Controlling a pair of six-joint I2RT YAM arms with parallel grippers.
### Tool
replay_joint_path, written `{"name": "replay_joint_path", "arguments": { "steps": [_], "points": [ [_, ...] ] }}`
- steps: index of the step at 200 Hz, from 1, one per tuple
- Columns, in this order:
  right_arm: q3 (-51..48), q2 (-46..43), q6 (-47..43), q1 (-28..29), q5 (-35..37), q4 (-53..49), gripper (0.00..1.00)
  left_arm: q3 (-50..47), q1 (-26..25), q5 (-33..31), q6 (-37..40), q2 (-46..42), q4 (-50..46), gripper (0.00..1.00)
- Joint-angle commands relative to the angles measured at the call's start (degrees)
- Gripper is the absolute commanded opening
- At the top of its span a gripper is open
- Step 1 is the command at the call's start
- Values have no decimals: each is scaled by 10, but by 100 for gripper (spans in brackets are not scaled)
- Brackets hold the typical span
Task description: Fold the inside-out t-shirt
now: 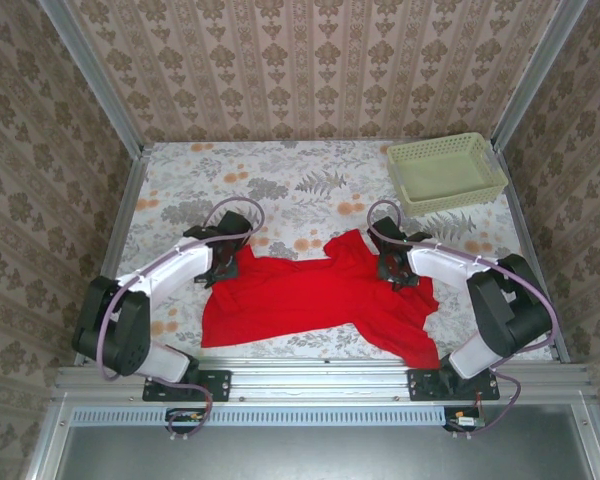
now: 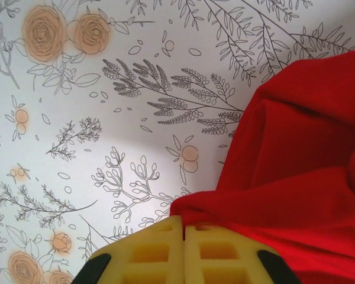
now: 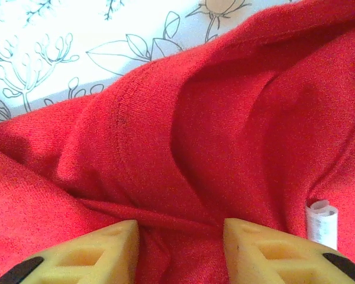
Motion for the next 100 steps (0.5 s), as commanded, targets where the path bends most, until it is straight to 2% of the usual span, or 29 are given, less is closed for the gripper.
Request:
{"name": "replay_joint_path", "arguments": {
  "steps": [1,38,100],
  "points": [
    [30,-31,-27,-4,26,-26,44,-20,3,11,18,-31,15,3],
    [99,-8,-81,-4,-1,-2,45,-39,5,51,27,-79,42,2],
    [281,193,-120,0,-47,-11,45,-54,10,96,31,-96,72,2]
  ]
}}
